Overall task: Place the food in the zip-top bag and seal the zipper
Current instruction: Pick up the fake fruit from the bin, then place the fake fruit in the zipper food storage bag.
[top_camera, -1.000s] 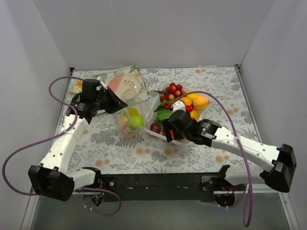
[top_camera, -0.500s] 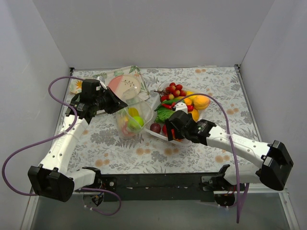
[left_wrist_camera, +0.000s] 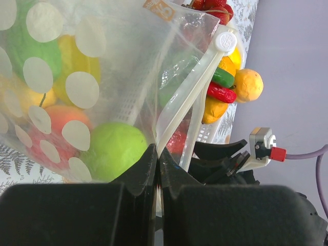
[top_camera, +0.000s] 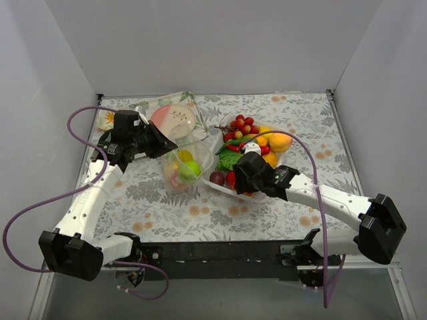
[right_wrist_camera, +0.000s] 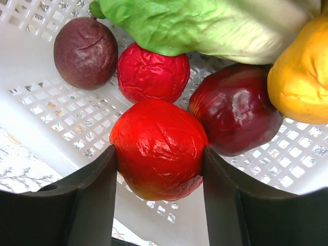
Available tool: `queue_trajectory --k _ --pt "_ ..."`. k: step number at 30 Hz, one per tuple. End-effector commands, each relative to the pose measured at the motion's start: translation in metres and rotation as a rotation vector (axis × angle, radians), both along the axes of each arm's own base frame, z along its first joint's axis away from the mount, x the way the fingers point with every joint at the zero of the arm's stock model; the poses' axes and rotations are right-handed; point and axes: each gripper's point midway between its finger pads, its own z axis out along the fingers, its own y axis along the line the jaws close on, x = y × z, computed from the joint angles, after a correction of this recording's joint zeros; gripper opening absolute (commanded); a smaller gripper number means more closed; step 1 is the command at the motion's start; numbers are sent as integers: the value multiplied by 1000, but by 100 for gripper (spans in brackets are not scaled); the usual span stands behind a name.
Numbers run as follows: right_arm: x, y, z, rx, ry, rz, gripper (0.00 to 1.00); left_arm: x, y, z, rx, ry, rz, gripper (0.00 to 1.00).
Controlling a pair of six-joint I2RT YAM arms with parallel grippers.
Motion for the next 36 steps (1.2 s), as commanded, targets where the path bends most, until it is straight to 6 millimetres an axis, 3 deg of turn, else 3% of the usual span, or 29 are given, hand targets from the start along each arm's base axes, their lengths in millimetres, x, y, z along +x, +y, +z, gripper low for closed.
queue_trajectory --k 1,3,7,14,18,19,21,22,25,26,33,36 --pt "7 3 18 46 -33 -16 47 -3 -2 15 -23 -44 -17 0" --pt "12 5 33 58 -61 -18 33 -3 -2 15 -21 -45 -16 0" --pt "21 7 63 72 -120 -29 24 -4 -2 16 -21 -46 -19 0" --pt "32 10 102 98 -188 -32 22 -4 -3 13 -22 -40 -24 0" --pt "38 22 137 161 -235 -9 22 -4 -3 14 -23 -43 -24 0" --pt "42 27 155 184 -259 -5 22 -4 -2 14 -23 -44 -23 0" --pt "44 37 168 210 -264 21 21 -4 -2 14 -22 -43 -24 0" --pt "46 44 184 241 -284 34 21 -4 -3 13 -23 -41 -26 0" --pt "48 63 194 263 -294 73 21 -4 -3 13 -24 -42 -26 0" --pt "50 70 207 287 -311 82 21 -3 -3 13 -23 -41 -24 0" --pt "57 127 203 306 -280 174 22 -4 -3 15 -22 -45 -31 0" --pt "64 149 182 281 -243 199 38 -6 -3 14 -21 -43 -34 0"
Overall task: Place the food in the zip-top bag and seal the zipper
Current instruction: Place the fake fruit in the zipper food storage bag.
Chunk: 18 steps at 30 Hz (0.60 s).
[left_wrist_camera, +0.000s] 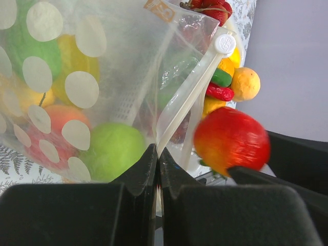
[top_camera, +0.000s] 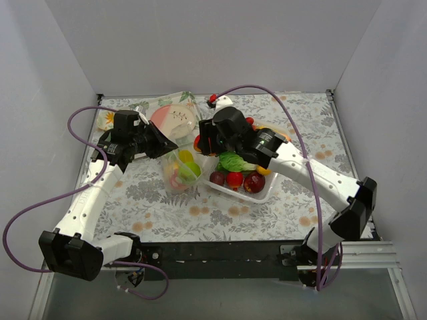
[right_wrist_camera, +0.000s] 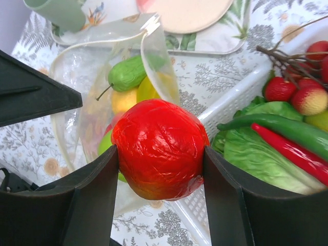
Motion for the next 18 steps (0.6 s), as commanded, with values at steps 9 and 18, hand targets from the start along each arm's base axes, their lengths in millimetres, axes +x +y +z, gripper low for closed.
queue_trajectory --k 9,18 --pt "13 37 6 -4 -38 68 89 -7 -2 13 -20 -45 -24 0" --pt "13 -40 2 -111 -97 -87 97 -7 -2 17 -25 -56 -28 0"
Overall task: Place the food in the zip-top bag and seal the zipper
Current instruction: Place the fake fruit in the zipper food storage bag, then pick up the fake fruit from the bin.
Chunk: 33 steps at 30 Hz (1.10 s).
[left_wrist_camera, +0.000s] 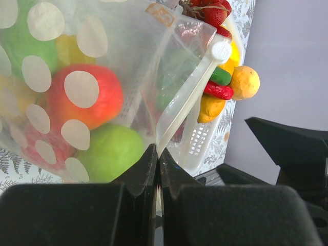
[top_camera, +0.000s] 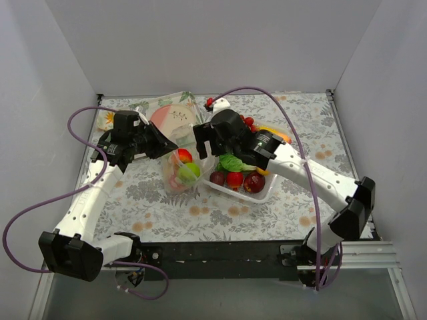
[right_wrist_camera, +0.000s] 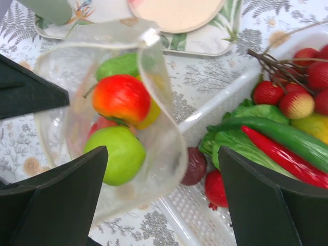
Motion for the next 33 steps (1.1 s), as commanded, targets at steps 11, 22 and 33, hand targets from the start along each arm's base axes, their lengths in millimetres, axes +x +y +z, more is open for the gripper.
queue_trajectory --k 11,22,33 --pt "26 -162 -32 -189 -126 -237 92 -5 -3 16 -24 -58 -33 0" --pt "84 -196 -25 -306 -241 -285 82 -4 -4 16 -20 -55 -45 0" --pt "105 -241 -56 -278 -83 -459 96 -4 -5 16 -21 -55 -58 0"
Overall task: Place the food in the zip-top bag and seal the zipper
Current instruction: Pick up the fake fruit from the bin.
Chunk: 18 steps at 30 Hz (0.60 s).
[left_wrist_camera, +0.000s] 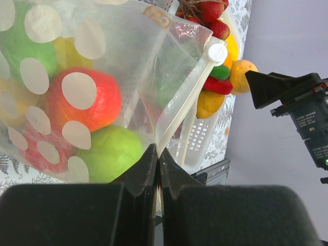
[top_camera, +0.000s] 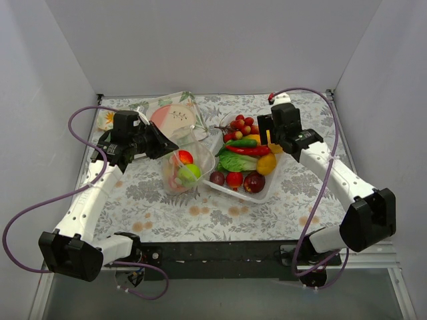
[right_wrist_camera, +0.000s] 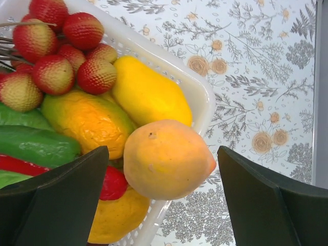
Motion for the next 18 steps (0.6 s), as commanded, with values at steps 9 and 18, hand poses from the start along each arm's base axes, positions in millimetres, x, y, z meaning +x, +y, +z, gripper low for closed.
queue_trajectory --k 9,18 --pt "12 -15 -21 73 78 -88 98 -2 -3 15 -18 -49 -27 0" --pt "-2 -19 -33 93 143 -118 97 0 -3 15 -16 -47 -28 0"
